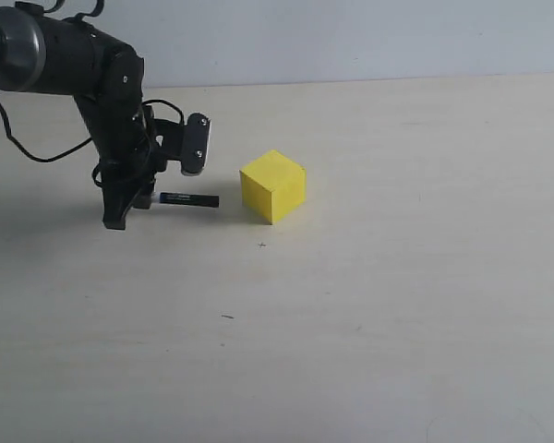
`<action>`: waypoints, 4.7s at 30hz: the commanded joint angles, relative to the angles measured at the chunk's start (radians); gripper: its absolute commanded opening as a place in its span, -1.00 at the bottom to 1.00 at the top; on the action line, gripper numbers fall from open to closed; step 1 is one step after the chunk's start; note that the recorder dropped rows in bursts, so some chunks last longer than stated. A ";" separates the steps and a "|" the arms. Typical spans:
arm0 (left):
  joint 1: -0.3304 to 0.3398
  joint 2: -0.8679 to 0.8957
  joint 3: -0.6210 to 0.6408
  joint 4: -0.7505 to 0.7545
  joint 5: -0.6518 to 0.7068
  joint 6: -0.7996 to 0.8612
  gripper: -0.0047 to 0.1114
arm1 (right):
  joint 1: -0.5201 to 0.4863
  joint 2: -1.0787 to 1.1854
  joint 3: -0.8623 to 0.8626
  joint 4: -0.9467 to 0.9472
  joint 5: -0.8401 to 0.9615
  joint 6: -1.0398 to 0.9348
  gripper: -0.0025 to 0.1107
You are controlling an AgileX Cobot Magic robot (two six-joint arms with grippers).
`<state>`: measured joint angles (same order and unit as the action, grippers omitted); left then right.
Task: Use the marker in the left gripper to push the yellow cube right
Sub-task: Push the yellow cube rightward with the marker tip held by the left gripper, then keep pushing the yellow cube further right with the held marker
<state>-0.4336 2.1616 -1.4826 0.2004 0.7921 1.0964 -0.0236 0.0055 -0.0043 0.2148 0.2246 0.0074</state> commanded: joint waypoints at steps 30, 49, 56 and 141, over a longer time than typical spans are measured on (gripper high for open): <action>-0.074 -0.005 -0.069 -0.004 -0.024 -0.113 -0.92 | 0.000 -0.001 0.004 0.000 -0.006 -0.007 -0.96; -0.009 -0.005 -0.069 0.059 -0.011 -0.139 -0.92 | 0.000 -0.001 0.004 0.000 -0.006 -0.007 -0.96; 0.084 -0.005 -0.069 0.059 0.036 -0.139 -0.92 | 0.000 -0.001 0.004 0.000 -0.006 -0.007 -0.96; -0.400 0.256 -0.439 0.133 -0.039 -0.454 -0.92 | 0.000 -0.001 0.004 0.000 -0.006 -0.007 -0.96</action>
<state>-0.8146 2.4250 -1.9160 0.3422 0.7818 0.6542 -0.0236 0.0055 -0.0043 0.2148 0.2246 0.0074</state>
